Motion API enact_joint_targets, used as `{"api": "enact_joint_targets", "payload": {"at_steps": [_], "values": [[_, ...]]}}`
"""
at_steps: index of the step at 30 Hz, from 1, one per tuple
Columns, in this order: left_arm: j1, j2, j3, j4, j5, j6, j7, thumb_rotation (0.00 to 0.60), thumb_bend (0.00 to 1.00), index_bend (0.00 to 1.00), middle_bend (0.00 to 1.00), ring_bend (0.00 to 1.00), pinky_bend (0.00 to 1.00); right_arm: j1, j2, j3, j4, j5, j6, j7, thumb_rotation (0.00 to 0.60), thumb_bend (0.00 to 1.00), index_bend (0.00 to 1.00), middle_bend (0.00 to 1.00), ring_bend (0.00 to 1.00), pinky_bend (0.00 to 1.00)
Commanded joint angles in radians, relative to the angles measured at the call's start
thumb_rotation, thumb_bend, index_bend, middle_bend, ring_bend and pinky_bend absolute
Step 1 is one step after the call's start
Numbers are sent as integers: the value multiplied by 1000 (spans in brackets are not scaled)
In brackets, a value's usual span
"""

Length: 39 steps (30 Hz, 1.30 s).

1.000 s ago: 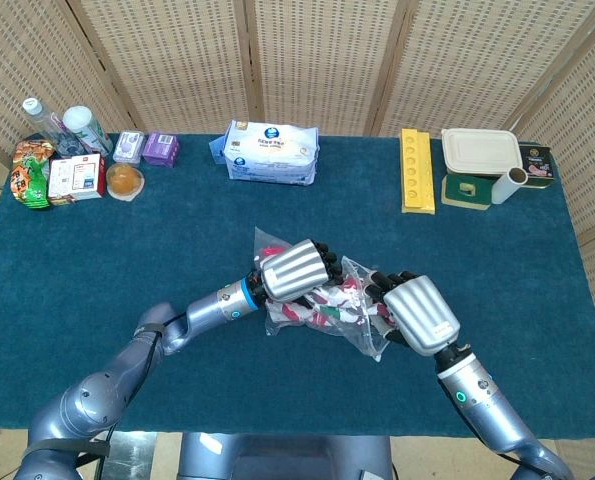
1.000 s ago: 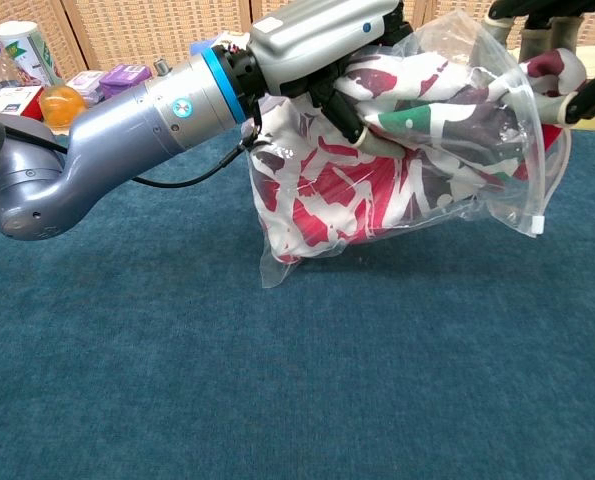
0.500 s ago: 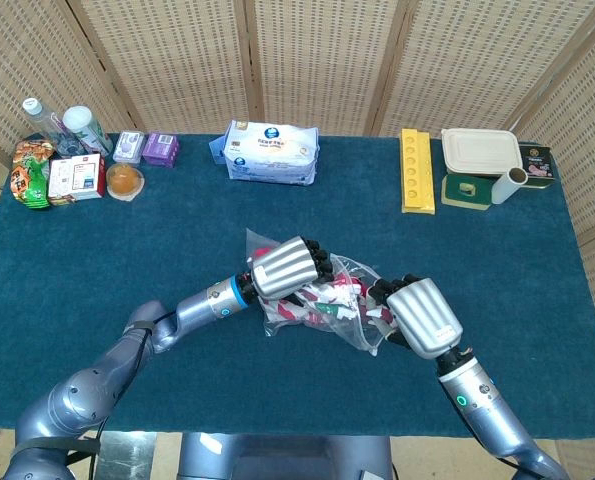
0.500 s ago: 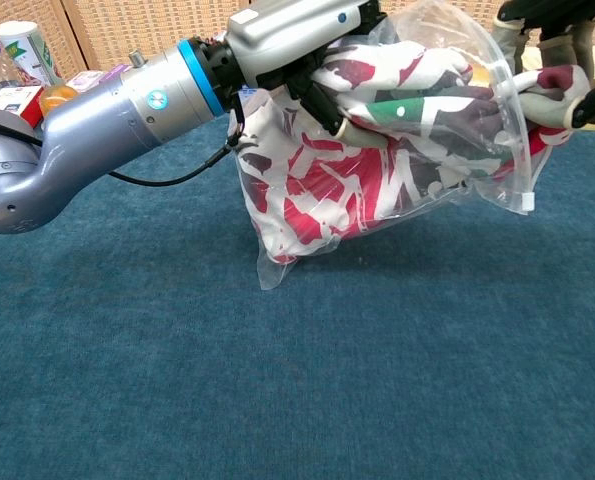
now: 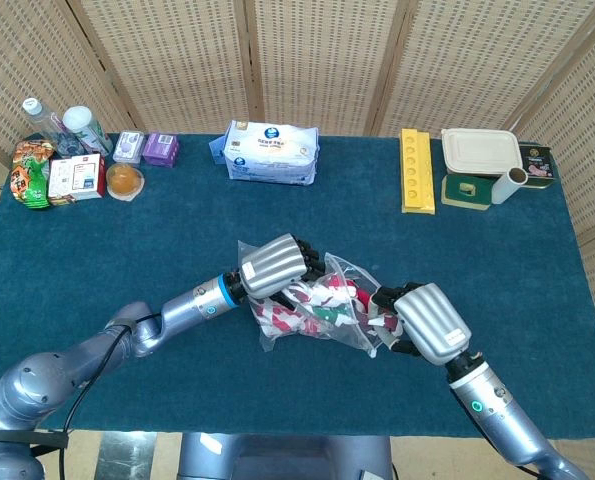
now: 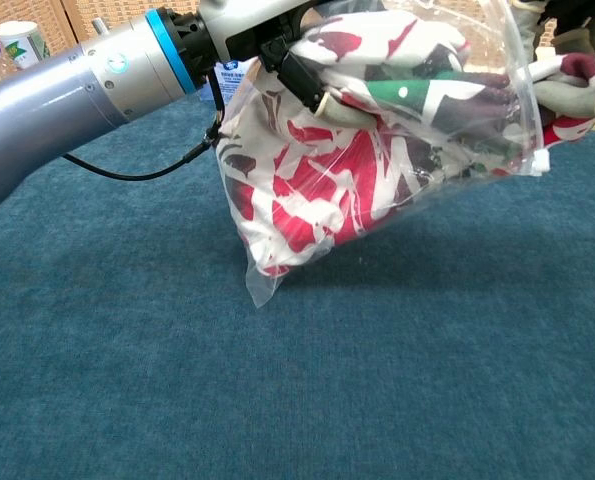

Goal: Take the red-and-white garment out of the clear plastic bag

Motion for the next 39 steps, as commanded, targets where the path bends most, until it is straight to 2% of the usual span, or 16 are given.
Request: {"api": "enact_joint_targets", "payload": {"at_steps": [1,3,5,7,13,17,19,23,29,39], "values": [[-37,181,25,-273,-46,-247,91,600,80,323,461,378,437,6,0,0,11,19,-15,5,600,491,714,526,648,593],[-47,222,17,-347,-77,-319,156,600,35,100,308,182,256,8,-4,0,21,33,-21,1,600,491,714,527,648,593],[-48,244,8,-390,-105,-361,211,600,15,17,216,78,165,9,-9,0,28,40,-23,-1,600,491,714,527,648,593],[-43,267,-6,-438,-142,-401,266,600,7,0,165,33,133,9,-14,-2,40,45,-24,-2,600,490,714,528,648,593],[-18,355,-18,-538,-211,-479,361,600,4,0,151,23,128,13,-39,-6,64,59,-25,-44,600,491,717,532,650,590],[20,394,-8,-551,-208,-458,408,600,4,2,151,22,165,16,-46,-5,79,80,-31,-48,600,490,717,532,649,589],[46,407,7,-539,-202,-445,432,600,5,36,151,22,169,14,-48,-8,92,85,-33,-43,600,490,717,532,649,589],[81,414,38,-491,-204,-468,475,600,11,169,150,23,169,11,-51,-16,117,84,-35,-27,600,490,717,532,649,589],[114,346,35,-370,-212,-485,518,600,57,251,151,23,169,3,-52,-29,146,74,-37,5,600,490,718,533,649,588],[95,176,-3,-184,-205,-552,443,600,131,299,151,23,169,-1,-46,-36,164,57,-38,43,600,485,720,536,650,587]]}}
